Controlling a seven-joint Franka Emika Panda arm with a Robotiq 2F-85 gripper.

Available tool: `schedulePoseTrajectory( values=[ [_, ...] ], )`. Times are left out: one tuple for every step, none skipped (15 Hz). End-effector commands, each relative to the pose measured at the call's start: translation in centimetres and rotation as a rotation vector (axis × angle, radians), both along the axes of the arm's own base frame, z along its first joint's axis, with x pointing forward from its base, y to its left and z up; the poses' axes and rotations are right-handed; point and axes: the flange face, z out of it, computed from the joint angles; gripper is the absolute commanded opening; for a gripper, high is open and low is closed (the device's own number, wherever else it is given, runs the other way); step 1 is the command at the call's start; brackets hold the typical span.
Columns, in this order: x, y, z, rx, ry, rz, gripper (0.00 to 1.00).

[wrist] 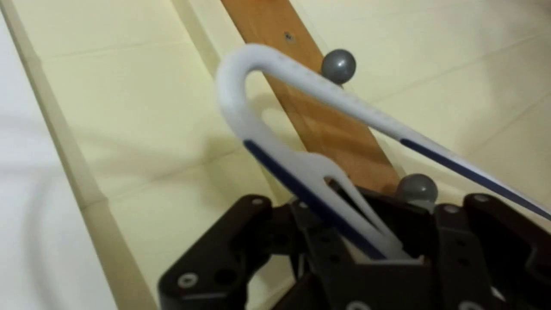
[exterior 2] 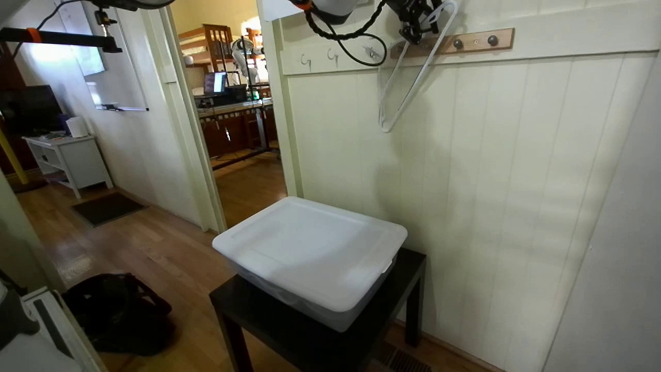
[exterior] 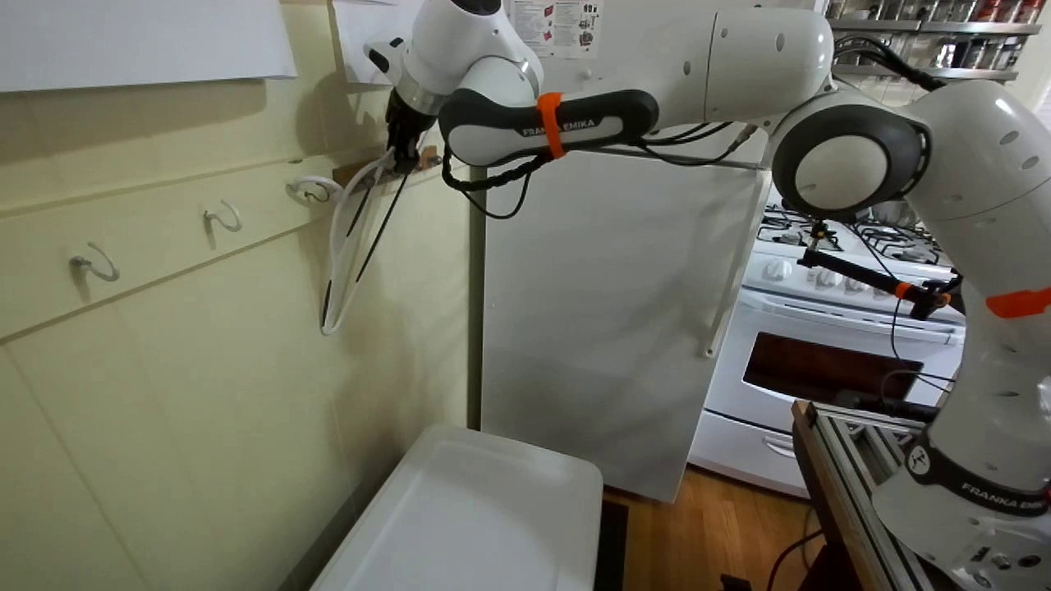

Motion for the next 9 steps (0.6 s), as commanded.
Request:
schedulePoseTrajectory(
  values=[
    [0.1, 0.6, 0.9, 0.040, -0.018, 0.012, 0.00],
    [0.1, 0.4, 0.8, 0.051, -0.019, 0.008, 0.00],
    [0.1, 0.1, 0.7, 0.063, -0.024, -0.003, 0.00],
    [0.1, -0.3, 0.7, 0.074, -0.036, -0.020, 0.00],
    [0.2, -0.4, 0.7, 0.085, -0.045, -0.029, 0.00],
    [0.3, -0.6, 0.7, 0.094, -0.051, -0.034, 0.00],
    [0.3, -0.7, 0.6, 0.098, -0.054, -0.037, 0.00],
    [0.4, -0.8, 0.6, 0.107, -0.056, -0.042, 0.00],
    [0.4, -1.0, 0.4, 0.114, -0.050, -0.052, 0.00]
  ],
)
